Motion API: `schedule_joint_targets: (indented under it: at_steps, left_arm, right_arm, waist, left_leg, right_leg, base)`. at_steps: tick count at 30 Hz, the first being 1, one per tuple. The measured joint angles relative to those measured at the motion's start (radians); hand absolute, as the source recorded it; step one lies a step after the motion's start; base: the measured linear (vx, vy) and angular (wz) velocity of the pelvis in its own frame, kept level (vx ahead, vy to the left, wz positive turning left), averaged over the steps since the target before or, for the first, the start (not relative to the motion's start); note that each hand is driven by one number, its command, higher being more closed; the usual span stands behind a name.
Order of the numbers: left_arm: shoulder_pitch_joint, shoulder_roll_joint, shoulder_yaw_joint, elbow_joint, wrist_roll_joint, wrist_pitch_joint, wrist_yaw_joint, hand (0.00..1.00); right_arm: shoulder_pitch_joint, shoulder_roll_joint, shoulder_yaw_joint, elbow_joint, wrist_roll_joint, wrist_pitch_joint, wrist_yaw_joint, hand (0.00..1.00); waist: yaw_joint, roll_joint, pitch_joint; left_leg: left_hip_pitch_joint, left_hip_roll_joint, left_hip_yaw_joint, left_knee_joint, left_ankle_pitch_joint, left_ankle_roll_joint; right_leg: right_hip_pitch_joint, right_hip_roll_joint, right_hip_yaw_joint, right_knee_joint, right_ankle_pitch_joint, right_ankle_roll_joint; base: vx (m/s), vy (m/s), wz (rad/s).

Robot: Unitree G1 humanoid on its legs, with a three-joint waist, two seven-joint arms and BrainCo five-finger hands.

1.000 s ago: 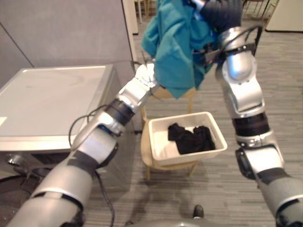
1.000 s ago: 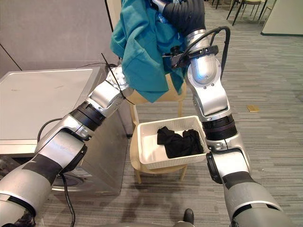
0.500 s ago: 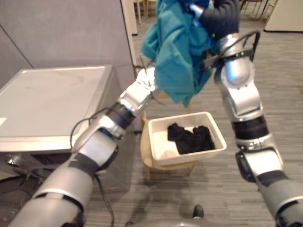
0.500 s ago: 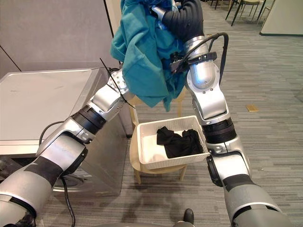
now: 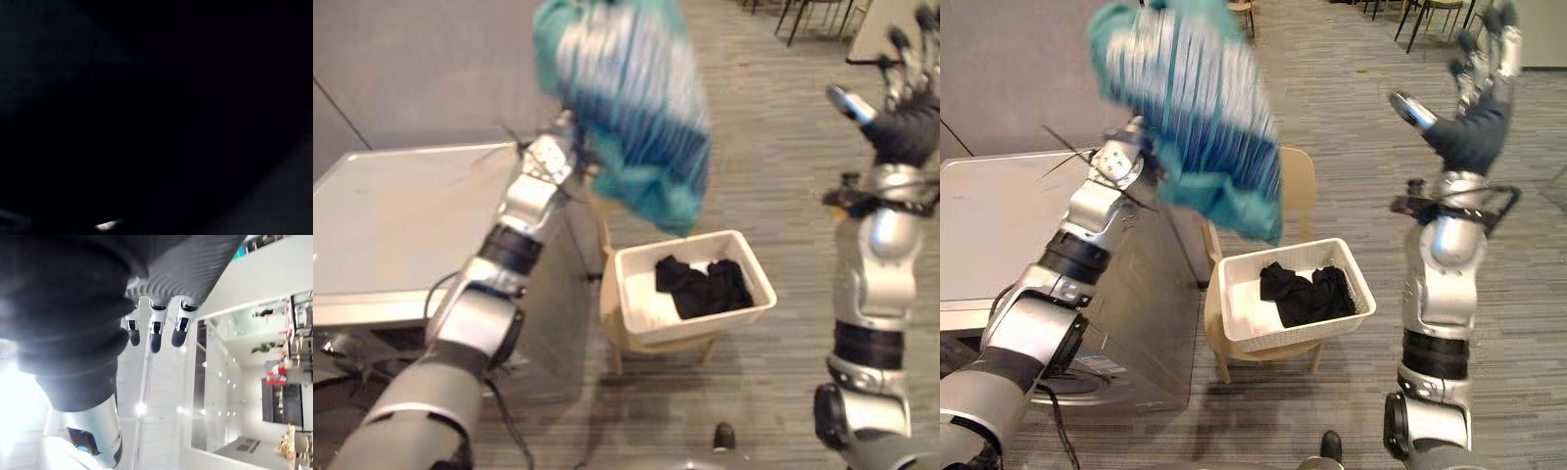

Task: Pick up the laundry basket with both hands and put the clothes into the washing machine.

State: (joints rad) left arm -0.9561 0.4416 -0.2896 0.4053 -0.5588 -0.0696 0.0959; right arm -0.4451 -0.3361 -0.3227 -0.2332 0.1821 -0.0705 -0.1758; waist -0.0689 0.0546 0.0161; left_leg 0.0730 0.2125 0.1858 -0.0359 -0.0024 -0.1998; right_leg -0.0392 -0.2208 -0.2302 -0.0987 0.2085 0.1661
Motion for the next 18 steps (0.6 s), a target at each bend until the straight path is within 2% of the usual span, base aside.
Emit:
schedule_joint_targets:
  at_steps: [10,16,18]
  left_arm:
    - [0.319,0.047,0.266,-0.240,-0.022,0.000,-0.003,1.00]
    - [0.617,0.061,0.513,-0.476,-0.060,-0.010,-0.007,1.00]
    - [0.735,0.031,0.630,-0.554,-0.060,-0.023,-0.009,1.00]
  right_arm:
    - [0.284,0.023,-0.136,-0.063,0.018,-0.001,0.001,0.00]
    - [0.435,0.119,-0.157,-0.066,0.025,0.000,0.011,0.00]
    - [0.509,0.172,-0.152,-0.066,0.025,0.000,0.036,0.00]
  waist:
    - [0.001,0.013,-0.003]
    - [0.006,0.018,-0.006]
    - [0.025,0.021,-0.009]
  left_leg:
    - [0.000,0.000,0.001,0.001,0.000,0.000]
    - [0.001,0.000,0.002,0.001,-0.001,0.001]
    - [0.002,0.000,0.003,0.004,-0.004,0.002]
  right_leg:
    - [0.000,0.000,0.000,0.000,-0.001,0.001]
    - [0.000,0.000,0.001,-0.001,-0.002,0.002]
    - [0.000,0.000,0.002,-0.001,-0.003,0.001]
  base:
    - [0.00,0.000,0.00]
    - [0.00,0.000,0.00]
    - [0.00,0.000,0.00]
